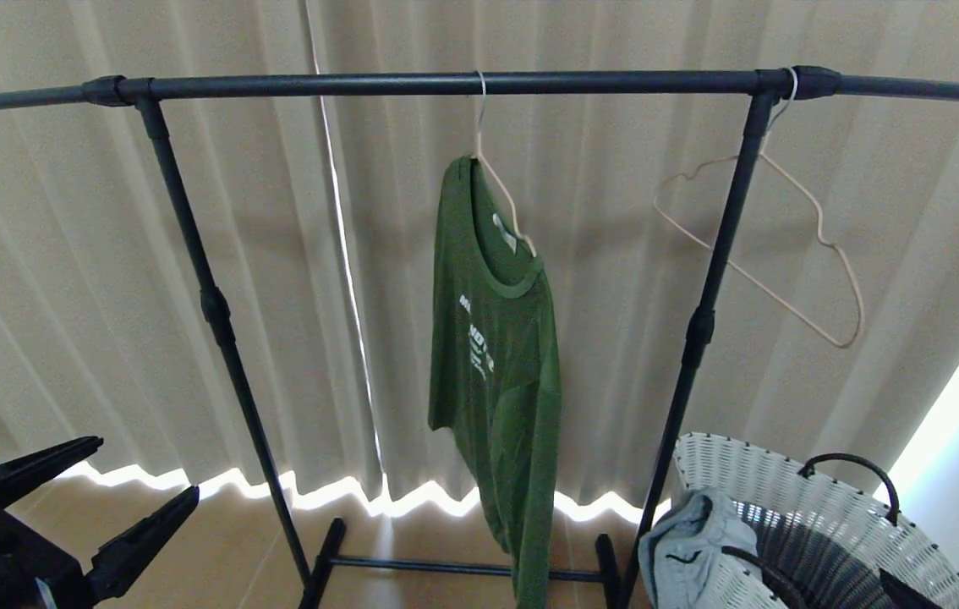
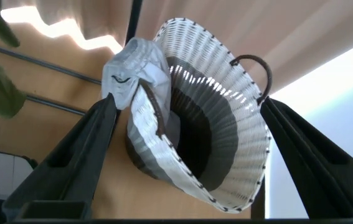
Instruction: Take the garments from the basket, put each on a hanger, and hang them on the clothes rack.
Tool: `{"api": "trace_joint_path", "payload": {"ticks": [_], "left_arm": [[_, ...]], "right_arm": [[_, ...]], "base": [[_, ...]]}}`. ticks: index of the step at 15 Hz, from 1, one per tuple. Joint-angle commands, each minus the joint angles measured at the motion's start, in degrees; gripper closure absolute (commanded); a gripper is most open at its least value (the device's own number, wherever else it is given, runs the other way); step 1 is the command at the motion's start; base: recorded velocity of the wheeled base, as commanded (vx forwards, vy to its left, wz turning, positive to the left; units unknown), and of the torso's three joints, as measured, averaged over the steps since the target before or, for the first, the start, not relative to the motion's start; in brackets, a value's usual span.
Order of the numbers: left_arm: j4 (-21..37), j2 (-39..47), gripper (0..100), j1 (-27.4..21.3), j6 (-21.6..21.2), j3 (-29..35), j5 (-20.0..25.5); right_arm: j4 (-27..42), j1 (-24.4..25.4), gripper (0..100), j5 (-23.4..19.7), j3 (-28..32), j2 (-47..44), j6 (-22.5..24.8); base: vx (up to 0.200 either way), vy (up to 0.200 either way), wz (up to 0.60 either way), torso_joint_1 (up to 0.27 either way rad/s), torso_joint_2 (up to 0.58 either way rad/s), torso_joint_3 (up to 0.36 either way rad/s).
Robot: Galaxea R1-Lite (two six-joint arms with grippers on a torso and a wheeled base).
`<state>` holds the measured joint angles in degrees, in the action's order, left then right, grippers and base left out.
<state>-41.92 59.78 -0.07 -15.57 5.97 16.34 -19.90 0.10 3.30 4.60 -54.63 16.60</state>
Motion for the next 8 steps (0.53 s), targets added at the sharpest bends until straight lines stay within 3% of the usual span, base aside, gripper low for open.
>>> {"api": "trace_joint_path", "payload": {"ticks": [1,8], "left_arm": [[0.0,0.0,0,0.0,0.0,0.0,0.0],[0.0,0.0,0,0.0,0.0,0.0,0.0]], "right_arm": [[0.0,0.0,0,0.0,-0.1,0.0,0.0],[0.0,0.0,0,-0.1,-0.2,0.2,0.0]], "base": [[0.000,0.000,0.00,-0.119,0.38,0.251],[0.000,0.000,0.00,-0.110,0.44,0.322]]}}
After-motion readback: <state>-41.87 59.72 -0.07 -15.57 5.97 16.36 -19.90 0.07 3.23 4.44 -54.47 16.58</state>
